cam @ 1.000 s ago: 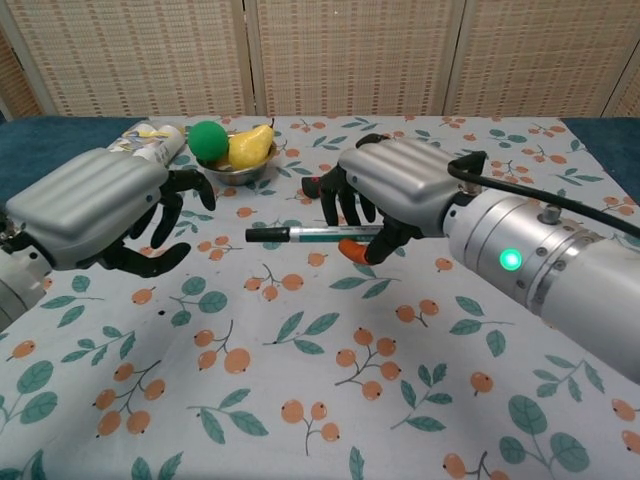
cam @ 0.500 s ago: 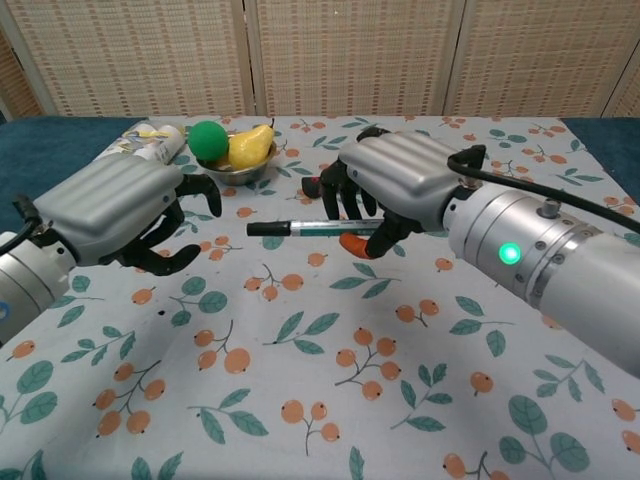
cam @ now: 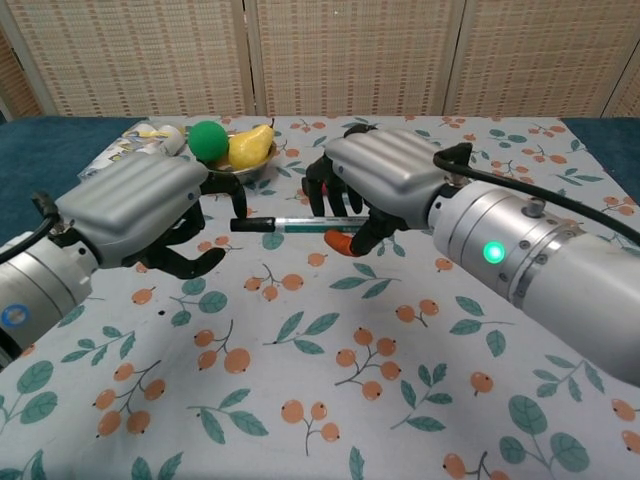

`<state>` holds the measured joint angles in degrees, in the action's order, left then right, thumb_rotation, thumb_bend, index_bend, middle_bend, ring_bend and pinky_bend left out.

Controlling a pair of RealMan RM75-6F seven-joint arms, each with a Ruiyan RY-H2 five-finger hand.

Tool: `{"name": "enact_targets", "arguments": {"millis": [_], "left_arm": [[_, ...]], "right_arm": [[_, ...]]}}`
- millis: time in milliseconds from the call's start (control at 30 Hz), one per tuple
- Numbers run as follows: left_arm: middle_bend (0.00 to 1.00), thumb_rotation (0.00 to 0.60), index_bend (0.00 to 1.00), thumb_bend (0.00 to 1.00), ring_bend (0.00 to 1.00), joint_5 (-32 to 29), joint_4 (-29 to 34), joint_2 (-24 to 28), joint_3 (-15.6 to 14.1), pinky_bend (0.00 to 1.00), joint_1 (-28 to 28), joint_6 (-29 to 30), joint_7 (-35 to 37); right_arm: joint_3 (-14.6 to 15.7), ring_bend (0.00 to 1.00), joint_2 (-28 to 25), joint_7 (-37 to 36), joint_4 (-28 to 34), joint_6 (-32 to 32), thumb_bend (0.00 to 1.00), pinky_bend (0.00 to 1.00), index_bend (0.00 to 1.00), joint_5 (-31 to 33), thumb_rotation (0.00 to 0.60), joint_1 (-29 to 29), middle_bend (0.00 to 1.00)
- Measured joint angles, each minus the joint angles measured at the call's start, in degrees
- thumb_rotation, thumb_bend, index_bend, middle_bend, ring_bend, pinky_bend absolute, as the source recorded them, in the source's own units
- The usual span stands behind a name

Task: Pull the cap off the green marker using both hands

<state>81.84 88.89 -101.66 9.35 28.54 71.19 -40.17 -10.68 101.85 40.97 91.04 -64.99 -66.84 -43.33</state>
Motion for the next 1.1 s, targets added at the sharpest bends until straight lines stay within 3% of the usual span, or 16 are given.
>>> {"name": "enact_targets", "arguments": {"millis": [600, 1100], "left_arm": [[1.00, 0.600, 0.48, 0.32, 0.92, 2.81, -3.50, -3.62, -0.32, 0.98, 1.11, 3.66, 6.29], [1.00, 0.600, 0.56, 0.32, 0.93, 3.34, -4.69, -4.28, -0.65, 0.98, 1.43, 4.43, 6.52]], "right_arm": [[0.63, 0.49, 1.24, 1.14, 0.11, -0.65, 0.46, 0.01, 0.87, 0.19, 0.600, -0.01, 0.78], [0.61, 0.49, 1.71, 2.77, 0.60, -1.12, 0.46, 0.01, 0.87, 0.38, 0.600, -0.16, 0.78]]}}
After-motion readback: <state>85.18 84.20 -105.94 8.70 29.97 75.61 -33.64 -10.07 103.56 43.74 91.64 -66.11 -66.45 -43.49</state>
